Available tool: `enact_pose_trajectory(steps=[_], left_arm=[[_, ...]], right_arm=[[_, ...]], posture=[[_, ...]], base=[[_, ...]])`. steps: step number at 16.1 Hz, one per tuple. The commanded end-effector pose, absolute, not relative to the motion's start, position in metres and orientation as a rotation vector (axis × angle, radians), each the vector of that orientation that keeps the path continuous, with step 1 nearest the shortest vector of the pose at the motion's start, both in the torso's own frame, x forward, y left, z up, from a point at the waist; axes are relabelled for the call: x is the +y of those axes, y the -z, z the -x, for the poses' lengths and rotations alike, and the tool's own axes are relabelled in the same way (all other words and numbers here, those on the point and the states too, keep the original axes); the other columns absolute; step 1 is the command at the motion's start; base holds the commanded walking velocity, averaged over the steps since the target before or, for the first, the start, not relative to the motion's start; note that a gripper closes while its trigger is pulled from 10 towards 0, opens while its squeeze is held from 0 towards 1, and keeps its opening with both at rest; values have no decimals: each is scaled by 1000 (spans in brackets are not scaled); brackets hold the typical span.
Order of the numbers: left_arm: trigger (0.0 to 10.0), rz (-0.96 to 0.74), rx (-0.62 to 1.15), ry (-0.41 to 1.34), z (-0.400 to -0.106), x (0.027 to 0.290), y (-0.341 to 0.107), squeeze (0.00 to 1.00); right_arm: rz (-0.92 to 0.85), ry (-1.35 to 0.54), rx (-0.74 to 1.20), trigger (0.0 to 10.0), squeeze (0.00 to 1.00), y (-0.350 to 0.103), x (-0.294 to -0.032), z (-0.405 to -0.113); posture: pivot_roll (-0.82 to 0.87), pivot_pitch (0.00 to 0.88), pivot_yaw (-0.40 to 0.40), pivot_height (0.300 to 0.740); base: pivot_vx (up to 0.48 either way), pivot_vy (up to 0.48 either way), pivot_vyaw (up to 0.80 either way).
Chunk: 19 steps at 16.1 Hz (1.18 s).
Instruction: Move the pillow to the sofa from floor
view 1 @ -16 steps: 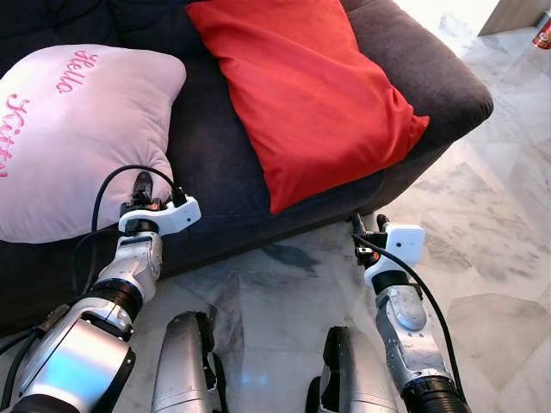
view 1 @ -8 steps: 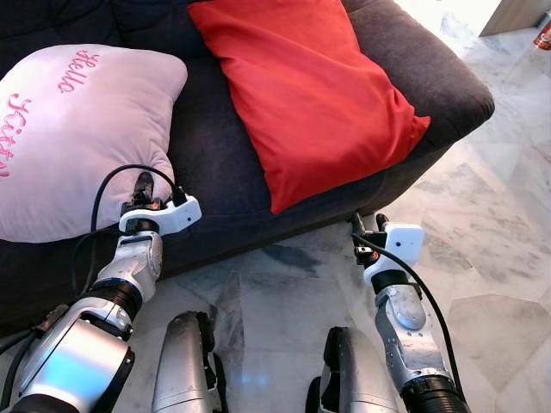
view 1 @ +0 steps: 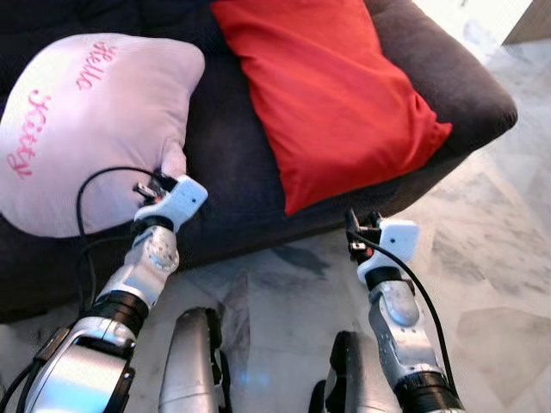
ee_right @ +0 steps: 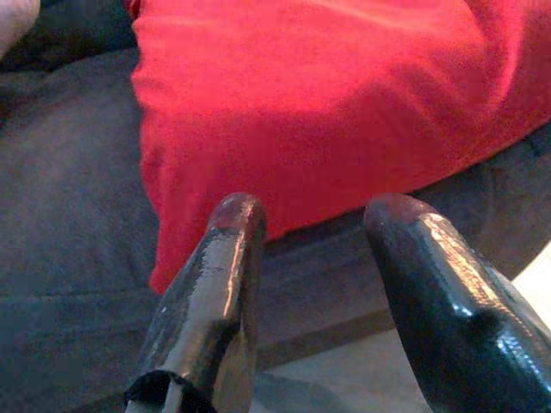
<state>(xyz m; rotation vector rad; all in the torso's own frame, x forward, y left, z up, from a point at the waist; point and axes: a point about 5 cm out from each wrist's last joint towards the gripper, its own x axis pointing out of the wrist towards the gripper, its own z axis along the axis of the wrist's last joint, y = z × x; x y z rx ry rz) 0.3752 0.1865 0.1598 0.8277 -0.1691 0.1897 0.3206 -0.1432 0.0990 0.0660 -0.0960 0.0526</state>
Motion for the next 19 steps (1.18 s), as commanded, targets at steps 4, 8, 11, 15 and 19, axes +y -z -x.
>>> enact_pose_trajectory(steps=[4,8,11,15,19], left_arm=[[10000,-790,-221,-154,-365,184,-168,0],[10000,-760,-212,-140,-353,179,-161,0],[10000,-756,-181,-137,-348,181,-155,0],[10000,-777,-174,-141,-346,183,-157,0],[10000,-784,-177,-141,-346,183,-160,0]], right_arm=[[-79,-42,-71,10000,0,-91,-145,-317],[-67,-44,-79,10000,0,-93,-144,-319],[-75,-38,-82,10000,0,-93,-145,-319],[-82,-39,-79,10000,0,-93,-143,-320],[-79,-51,-93,10000,0,-94,-141,-319]], posture=[[122,238,-38,588],[120,233,-28,588],[122,227,-28,588],[127,217,-24,588],[127,207,-18,597]], base=[[0,0,0],[0,0,0],[0,0,0],[0,0,0],[0,0,0]])
